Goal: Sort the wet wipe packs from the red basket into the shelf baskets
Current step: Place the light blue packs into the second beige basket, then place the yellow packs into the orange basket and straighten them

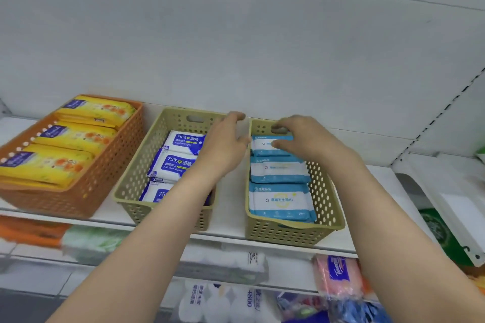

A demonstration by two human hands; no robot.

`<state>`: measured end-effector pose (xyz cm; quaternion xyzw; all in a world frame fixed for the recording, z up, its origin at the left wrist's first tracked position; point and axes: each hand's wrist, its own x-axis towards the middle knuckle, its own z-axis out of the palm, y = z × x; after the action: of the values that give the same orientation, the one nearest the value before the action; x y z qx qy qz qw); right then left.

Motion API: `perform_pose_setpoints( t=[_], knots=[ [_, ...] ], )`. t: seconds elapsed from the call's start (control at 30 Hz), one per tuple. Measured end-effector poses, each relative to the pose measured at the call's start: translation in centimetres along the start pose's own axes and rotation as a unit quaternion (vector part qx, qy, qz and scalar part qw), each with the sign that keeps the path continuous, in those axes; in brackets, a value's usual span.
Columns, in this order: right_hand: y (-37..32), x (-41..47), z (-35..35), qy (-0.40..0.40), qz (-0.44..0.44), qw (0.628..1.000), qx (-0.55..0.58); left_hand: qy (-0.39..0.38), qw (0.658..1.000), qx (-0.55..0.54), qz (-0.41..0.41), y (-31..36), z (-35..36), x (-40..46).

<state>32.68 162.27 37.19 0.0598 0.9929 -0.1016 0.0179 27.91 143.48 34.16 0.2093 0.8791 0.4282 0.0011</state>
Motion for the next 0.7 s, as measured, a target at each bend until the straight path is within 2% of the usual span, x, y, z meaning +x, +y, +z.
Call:
perform_pose_setpoints(
  t=[0.13, 0.3, 0.5, 0.7],
  knots=[
    [-4.5, 1.0, -2.3, 0.135, -0.048, 0.989, 0.026, 0.039, 0.996, 0.062, 0.051, -1.8, -6.5, -0.4],
    [-13.5, 1.4, -2.9, 0.199, -0.106, 0.974, 0.027, 0.131, 0.981, 0.120, 0.074, -6.5, -16.1, -3.1],
    [-29.4, 0.9, 1.0, 0.206, -0.161, 0.964, 0.057, 0.218, 0.964, 0.149, 0.016, -17.2, -28.3, -11.6],
    [-48.4, 0.2, 10.7, 0.130, -0.271, 0.948, 0.105, 0.251, 0.946, 0.181, -0.100, -30.6, -38.5, -22.7]
  ],
)
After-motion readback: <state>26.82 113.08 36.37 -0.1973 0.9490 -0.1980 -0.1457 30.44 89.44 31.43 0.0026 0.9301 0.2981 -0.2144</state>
